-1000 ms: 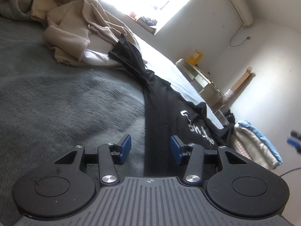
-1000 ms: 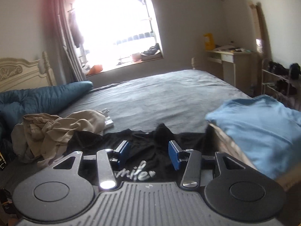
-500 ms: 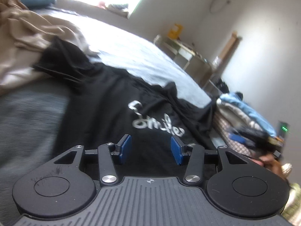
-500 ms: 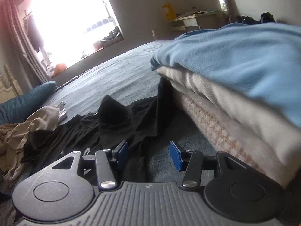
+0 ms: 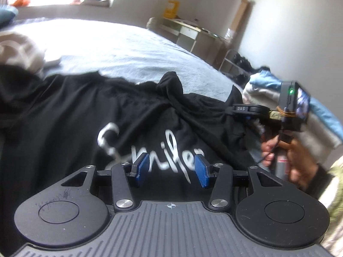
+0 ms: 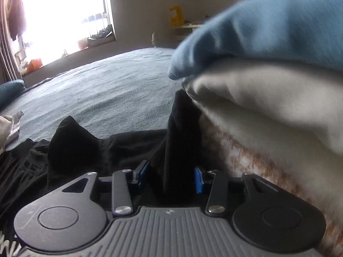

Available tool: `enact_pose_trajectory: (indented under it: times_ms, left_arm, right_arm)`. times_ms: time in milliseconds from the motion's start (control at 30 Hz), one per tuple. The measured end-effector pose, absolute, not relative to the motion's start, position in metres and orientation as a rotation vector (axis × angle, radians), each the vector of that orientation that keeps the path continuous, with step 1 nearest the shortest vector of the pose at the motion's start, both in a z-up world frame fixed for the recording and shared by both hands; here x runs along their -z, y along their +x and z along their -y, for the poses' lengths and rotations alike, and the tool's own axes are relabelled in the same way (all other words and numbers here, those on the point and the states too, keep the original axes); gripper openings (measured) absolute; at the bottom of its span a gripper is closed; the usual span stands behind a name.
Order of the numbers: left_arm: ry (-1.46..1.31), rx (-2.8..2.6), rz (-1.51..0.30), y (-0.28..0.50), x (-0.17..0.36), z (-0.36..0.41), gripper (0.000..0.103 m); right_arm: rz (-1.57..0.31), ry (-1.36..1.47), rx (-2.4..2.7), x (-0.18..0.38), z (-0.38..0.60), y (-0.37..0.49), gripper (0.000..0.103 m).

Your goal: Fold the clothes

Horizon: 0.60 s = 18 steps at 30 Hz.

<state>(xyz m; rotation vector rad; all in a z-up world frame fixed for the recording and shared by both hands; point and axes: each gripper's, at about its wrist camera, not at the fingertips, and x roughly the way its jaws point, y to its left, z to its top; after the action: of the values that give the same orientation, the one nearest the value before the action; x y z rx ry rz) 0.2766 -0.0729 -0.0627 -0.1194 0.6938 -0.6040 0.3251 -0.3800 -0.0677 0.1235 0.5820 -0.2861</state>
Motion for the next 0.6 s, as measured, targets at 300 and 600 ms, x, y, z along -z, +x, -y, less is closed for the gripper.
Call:
enact_pose_trajectory:
  times_ms: [300, 600]
  left_arm:
    - [0.111, 0.608, -0.647, 0.324, 0.078, 0.127, 0.046]
    - [0.132, 0.644, -0.594, 0.368, 0.083, 0.175, 0.047]
  right_arm:
    - [-0.328, -0.509, 0.409, 0.03, 0.321, 0.314, 0.004]
    - [-0.351, -0.704, 0.454, 0.041, 0.311, 0.336, 0.004]
